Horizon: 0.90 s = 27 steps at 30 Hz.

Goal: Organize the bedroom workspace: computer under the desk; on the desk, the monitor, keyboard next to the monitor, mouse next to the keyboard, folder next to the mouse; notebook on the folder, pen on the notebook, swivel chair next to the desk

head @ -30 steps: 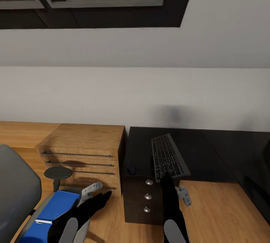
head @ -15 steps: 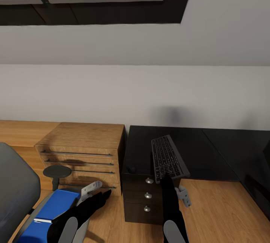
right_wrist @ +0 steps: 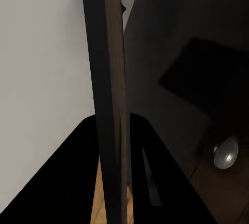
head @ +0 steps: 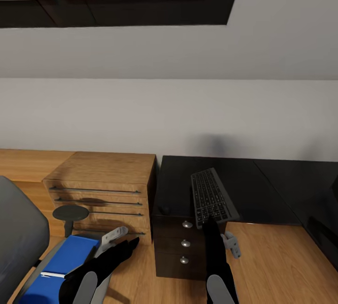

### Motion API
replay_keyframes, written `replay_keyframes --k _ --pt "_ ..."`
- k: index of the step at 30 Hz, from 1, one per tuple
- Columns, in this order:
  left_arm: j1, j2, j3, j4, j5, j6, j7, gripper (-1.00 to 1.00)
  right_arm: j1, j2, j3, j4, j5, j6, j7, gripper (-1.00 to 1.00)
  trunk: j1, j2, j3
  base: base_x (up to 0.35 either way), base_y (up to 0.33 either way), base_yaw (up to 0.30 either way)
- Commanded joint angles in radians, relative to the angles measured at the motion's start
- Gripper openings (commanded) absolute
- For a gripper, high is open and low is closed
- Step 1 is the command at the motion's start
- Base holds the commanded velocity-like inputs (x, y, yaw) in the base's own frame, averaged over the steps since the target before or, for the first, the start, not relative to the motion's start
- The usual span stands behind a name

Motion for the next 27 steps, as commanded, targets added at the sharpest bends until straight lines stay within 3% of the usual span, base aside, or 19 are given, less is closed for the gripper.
replay_keyframes --k 1,2,5,7,14,17,27 --pt "-0.001 0.0 0.0 -0.001 0.011 0.003 0.009 1.0 -0.001 -0.001 0.001 -0.002 -0.008 -0.006 0.0 -1.0 0.0 -0.001 -0.001 0.0 0.0 0.0" --pt "-0.001 0.0 0.0 -0.001 0.011 0.003 0.008 1.0 -0.001 -0.003 -0.003 -0.014 -0.028 -0.005 0.0 -1.0 0.0 -0.001 -0.001 0.0 0.0 0.0" --pt "-0.001 0.0 -0.024 -0.001 0.011 0.003 0.008 1.0 -0.001 -0.035 -0.012 -0.048 -0.166 0.002 0.002 -1.0 0.0 -0.001 -0.001 0.0 0.0 0.0" --pt "-0.001 0.001 -0.037 0.0 0.011 0.003 0.009 1.0 -0.001 -0.045 -0.013 -0.056 -0.236 0.003 0.006 -1.0 0.0 -0.001 -0.001 0.0 0.0 0.0" --pt "-0.001 0.001 -0.046 0.0 0.011 0.003 0.01 1.0 -0.001 -0.052 -0.014 -0.061 -0.413 0.004 0.05 -1.0 0.0 -0.001 -0.001 0.0 0.0 0.0" --pt "-0.001 0.001 -0.046 0.0 0.011 0.003 0.01 1.0 -0.001 -0.047 -0.008 -0.06 -0.442 0.003 0.09 -1.0 0.0 -0.001 -0.001 0.0 0.0 0.0" --pt "-0.001 0.001 -0.046 0.0 0.011 0.003 0.011 1.0 -0.001 -0.046 -0.006 -0.059 -0.452 0.001 0.119 -1.0 0.0 -0.001 -0.001 0.0 0.0 0.0"
